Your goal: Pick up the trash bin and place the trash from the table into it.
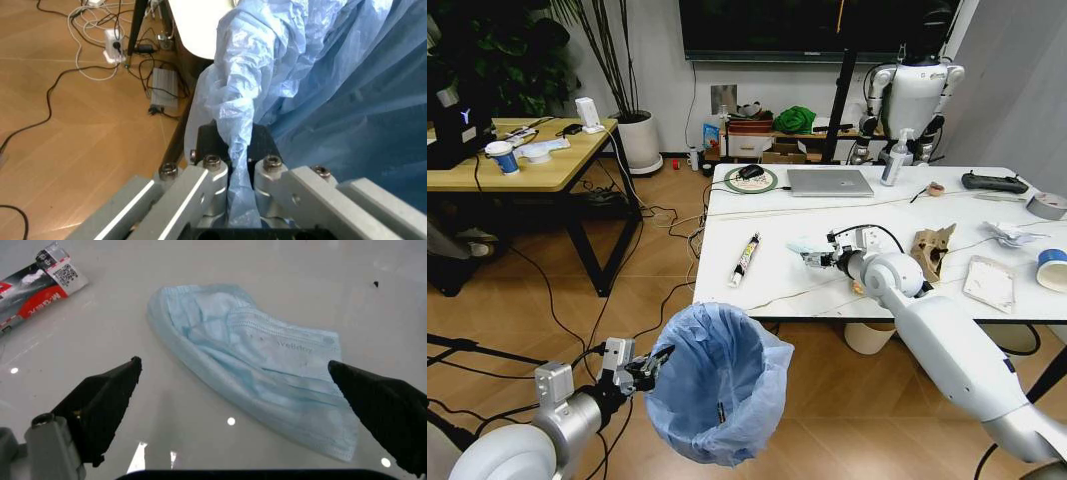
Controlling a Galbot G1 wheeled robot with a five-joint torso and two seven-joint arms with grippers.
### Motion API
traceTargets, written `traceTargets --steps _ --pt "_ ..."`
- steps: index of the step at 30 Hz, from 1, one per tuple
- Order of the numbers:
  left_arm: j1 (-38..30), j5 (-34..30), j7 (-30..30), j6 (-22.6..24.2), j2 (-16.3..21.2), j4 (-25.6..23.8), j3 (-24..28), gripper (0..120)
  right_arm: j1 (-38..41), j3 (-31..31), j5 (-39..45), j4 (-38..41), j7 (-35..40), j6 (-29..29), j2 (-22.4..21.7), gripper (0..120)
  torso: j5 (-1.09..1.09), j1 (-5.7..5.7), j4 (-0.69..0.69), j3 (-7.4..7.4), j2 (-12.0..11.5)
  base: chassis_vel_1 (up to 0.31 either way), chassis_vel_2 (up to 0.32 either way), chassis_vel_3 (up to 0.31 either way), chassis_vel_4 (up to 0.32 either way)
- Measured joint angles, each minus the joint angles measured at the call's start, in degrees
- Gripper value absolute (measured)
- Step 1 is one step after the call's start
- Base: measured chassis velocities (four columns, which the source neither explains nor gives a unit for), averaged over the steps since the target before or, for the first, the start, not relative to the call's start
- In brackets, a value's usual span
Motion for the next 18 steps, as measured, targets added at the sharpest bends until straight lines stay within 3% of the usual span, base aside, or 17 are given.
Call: traceTargets --steps 6,11,18 --pt "0.0 -0.2 0.0 0.0 0.1 0.0 -0.1 0 0.3 0.0 -0.1 -1.3 -2.3 1.0 0.1 92 0.01 0.0 0.0 0.0 0.0 0.0 0.0 0.0 0.0" --pt "0.0 -0.2 0.0 -0.1 0.0 0.0 -0.1 0 0.7 0.0 -0.7 -3.4 -2.8 1.3 0.4 67 0.0 0.0 0.0 0.0 0.0 0.0 0.0 0.0 0.0" --pt "-0.1 -0.4 0.2 -0.2 -0.1 0.1 -0.2 0 0.3 -0.5 -1.8 -3.7 -3.0 1.5 0.0 46 -0.02 -0.01 -0.02 -0.01 0.0 0.0 0.0 0.0 0.0"
